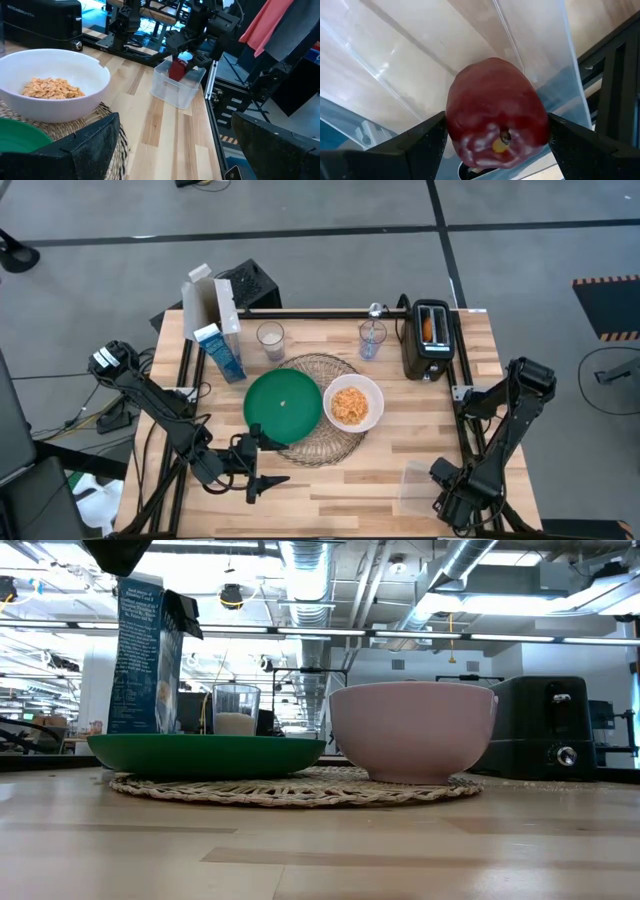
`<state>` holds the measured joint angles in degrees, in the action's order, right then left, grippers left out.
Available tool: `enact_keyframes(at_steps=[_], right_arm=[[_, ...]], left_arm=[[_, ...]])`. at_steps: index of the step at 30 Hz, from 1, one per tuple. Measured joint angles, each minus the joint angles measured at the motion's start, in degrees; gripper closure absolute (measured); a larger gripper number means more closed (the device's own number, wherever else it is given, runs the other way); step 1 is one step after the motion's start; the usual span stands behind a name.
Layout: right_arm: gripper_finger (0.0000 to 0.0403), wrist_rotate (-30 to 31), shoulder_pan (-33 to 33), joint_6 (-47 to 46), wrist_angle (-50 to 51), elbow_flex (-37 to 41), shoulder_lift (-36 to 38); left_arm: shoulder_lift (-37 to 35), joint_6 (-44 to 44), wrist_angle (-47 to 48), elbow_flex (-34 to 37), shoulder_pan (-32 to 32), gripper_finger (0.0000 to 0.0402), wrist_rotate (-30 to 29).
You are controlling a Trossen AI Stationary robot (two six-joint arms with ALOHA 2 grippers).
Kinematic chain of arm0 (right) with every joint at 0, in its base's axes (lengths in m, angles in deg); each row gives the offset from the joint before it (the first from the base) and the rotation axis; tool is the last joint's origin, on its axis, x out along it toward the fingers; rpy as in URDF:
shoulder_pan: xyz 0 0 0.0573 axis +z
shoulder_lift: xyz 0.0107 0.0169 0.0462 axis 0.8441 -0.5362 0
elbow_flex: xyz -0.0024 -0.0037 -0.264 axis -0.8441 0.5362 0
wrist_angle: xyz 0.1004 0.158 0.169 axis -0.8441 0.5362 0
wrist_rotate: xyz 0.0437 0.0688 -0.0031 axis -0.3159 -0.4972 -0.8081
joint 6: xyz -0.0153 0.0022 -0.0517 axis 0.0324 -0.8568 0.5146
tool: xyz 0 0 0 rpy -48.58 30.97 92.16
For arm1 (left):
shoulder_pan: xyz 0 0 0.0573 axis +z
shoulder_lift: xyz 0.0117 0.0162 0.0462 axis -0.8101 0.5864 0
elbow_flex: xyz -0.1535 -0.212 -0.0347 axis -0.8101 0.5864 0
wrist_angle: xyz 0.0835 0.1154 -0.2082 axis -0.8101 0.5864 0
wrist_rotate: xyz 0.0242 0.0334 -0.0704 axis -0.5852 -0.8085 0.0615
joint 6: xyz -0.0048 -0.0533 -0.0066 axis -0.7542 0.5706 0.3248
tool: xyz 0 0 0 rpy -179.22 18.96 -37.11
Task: Arrange a breakfast setting
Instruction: Put the red apple on the placemat above the green plate and white bowl from the bin
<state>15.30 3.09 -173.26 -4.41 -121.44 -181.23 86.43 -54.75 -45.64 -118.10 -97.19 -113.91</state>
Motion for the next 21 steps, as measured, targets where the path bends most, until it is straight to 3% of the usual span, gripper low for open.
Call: enact_keyframes(at_steps=[13, 21], right_arm=[[0.0058, -0.77, -1.03, 5.88, -0.94, 0.23, -4.84], [0.0099, -3.66, -2.61, 11.05, -0.53, -0.05, -5.82]], left_arm=[[0.00, -0.05, 0.19, 0.00, 0.00, 0.0033, 0.01], [0.00, -0.07, 0.19, 0.00, 0.00, 0.0033, -0.01]])
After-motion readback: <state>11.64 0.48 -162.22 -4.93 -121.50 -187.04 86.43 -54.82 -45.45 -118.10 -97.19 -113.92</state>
